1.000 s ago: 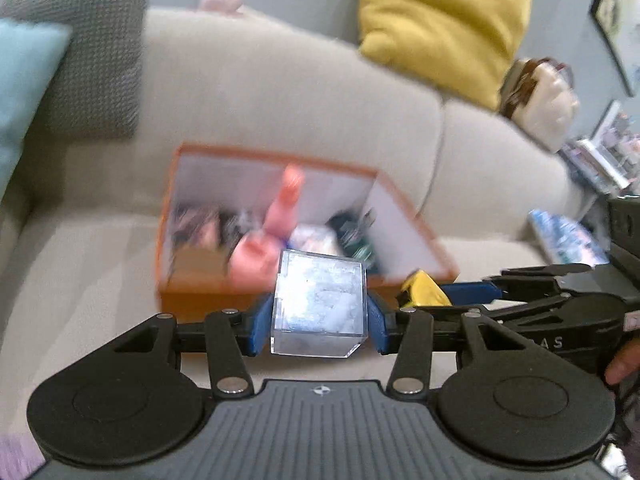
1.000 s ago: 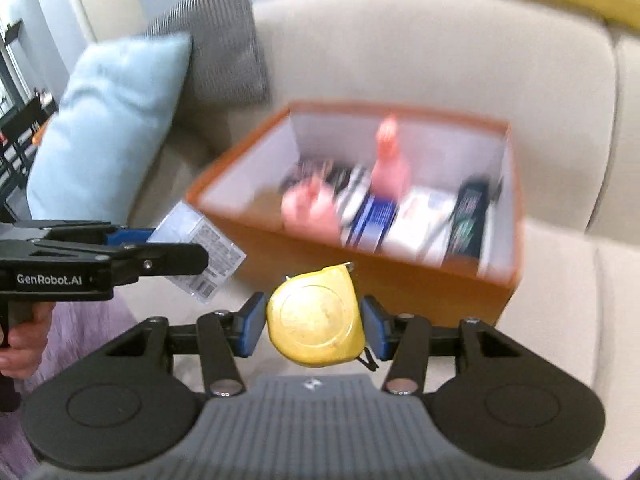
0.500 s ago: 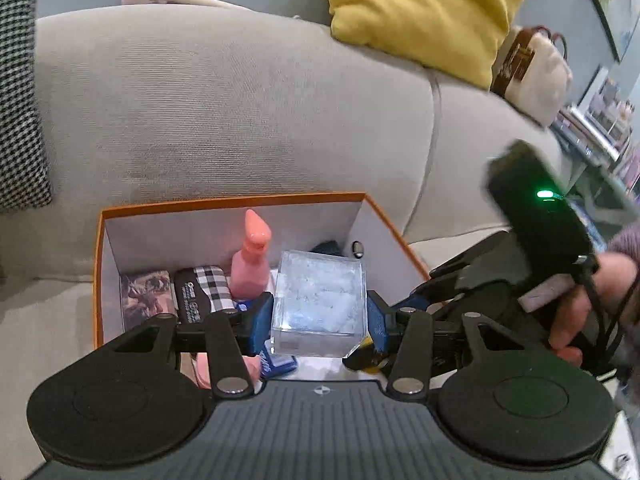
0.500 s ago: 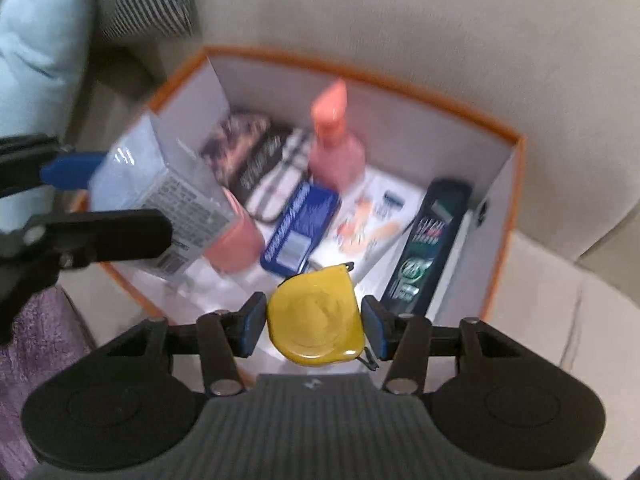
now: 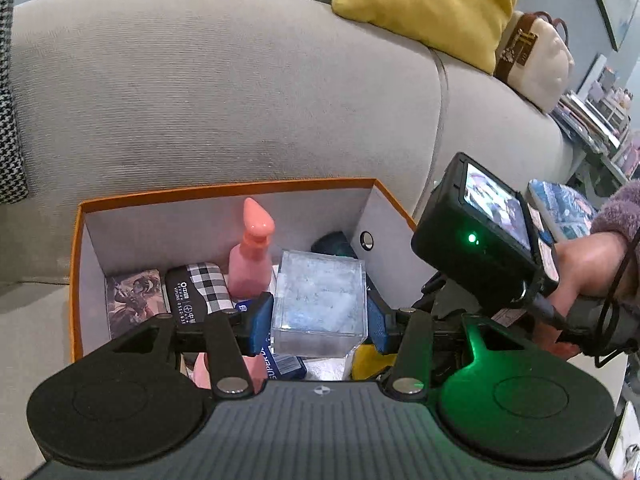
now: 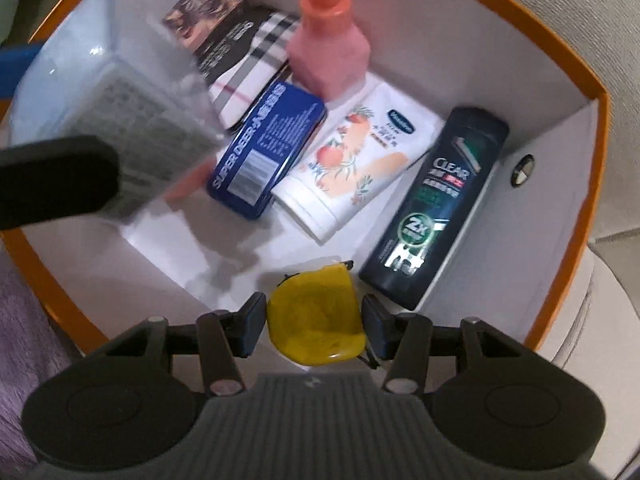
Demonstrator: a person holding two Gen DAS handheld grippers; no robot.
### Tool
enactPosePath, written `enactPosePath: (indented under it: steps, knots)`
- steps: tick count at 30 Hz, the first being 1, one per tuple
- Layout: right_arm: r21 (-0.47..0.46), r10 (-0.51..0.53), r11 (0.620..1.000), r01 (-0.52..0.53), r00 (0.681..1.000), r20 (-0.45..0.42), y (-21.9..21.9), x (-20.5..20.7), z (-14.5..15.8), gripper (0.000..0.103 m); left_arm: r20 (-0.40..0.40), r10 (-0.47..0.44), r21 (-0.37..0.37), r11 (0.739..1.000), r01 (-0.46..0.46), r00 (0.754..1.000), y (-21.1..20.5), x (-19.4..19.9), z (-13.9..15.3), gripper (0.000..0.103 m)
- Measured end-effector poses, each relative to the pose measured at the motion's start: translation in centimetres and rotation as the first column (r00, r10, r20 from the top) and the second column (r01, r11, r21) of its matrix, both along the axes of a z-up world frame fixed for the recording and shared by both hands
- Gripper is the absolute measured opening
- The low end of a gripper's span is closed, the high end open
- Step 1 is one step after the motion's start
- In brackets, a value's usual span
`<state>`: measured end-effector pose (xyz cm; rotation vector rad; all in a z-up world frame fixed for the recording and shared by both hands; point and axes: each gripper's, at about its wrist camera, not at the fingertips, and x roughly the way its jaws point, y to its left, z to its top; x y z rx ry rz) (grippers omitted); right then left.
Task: Organize rigid objects
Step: 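Lower the cube and tape measure into the orange box and release both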
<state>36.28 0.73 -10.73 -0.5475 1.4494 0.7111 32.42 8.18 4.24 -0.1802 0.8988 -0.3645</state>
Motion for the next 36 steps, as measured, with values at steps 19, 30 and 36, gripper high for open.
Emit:
enactPosePath:
  steps: [19, 30, 36]
  knots:
    - [0.245, -0.217, 0.965, 0.090, 0.798, 0.563, -9.0, -4.1, 11.2, 0.059, -0.257, 0.107, 0.042, 0.994, -0.099, 0.961, -4.5, 1.2, -2.6, 0.055]
    - [0.290, -0.252, 0.951, 0.106, 0.808, 0.532, -10.5, -5.5, 9.6, 0.059, -0.374, 0.243, 0.186, 0.965, -0.185, 0.895, -6.2, 2.6, -6.4, 0.056]
    - [0.298, -0.259, 0.948, 0.111, 0.813, 0.521, -11.1, -6.0, 9.6, 0.059, -0.410, 0.261, 0.182, 0.962, -0.202, 0.874, -6.1, 2.7, -7.6, 0.056]
